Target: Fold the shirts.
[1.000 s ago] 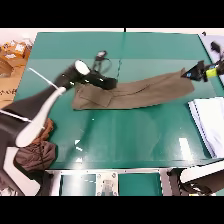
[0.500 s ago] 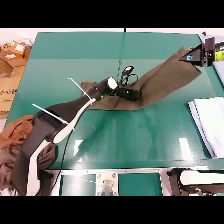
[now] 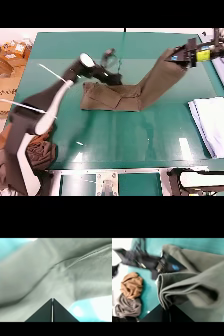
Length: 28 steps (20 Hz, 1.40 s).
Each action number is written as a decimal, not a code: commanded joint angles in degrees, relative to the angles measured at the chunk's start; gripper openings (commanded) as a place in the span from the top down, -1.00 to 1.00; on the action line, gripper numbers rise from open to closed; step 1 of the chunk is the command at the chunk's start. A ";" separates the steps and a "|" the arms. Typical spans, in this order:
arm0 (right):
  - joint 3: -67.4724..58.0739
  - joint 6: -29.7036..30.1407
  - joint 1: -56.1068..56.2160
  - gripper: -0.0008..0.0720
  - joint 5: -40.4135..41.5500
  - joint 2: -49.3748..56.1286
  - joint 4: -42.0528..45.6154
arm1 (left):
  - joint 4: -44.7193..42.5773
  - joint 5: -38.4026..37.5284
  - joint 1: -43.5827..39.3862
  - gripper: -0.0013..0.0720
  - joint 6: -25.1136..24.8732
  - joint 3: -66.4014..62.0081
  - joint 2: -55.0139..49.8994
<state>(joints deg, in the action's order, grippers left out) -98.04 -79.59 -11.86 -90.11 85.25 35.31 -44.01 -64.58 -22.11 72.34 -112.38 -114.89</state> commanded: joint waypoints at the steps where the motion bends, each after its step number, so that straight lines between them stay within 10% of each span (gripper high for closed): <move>1: 1.05 -1.55 8.20 0.93 7.85 0.26 -1.92 | -11.13 -14.56 9.11 0.89 2.78 -5.57 4.59; 13: 0.98 1.86 44.50 0.91 50.23 27.85 -14.05 | -13.62 -22.86 24.33 0.89 2.58 -5.66 11.21; 16: 1.01 4.02 46.36 -0.53 52.59 31.82 -19.71 | -13.66 -22.36 24.30 0.89 2.16 -5.66 11.19; 17: 0.98 4.02 45.27 -0.53 51.25 31.76 -19.45 | -13.66 -22.34 24.30 0.89 2.16 -5.66 11.19; 20: 0.96 4.02 38.82 -0.44 43.32 30.40 -19.47 | -13.70 -21.97 24.30 0.89 2.19 -5.66 11.21; 22: 0.98 5.01 32.41 0.92 35.43 29.44 -19.43 | -13.70 -21.53 24.30 0.89 2.19 -5.66 11.19; 28: 2.49 3.39 12.76 0.92 15.43 24.11 -4.35 | -15.54 -21.42 24.30 0.89 2.58 -5.64 11.19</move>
<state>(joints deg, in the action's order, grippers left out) -96.53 -74.89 8.95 -64.53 111.87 22.11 -58.17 -86.15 2.17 74.56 -117.99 -103.72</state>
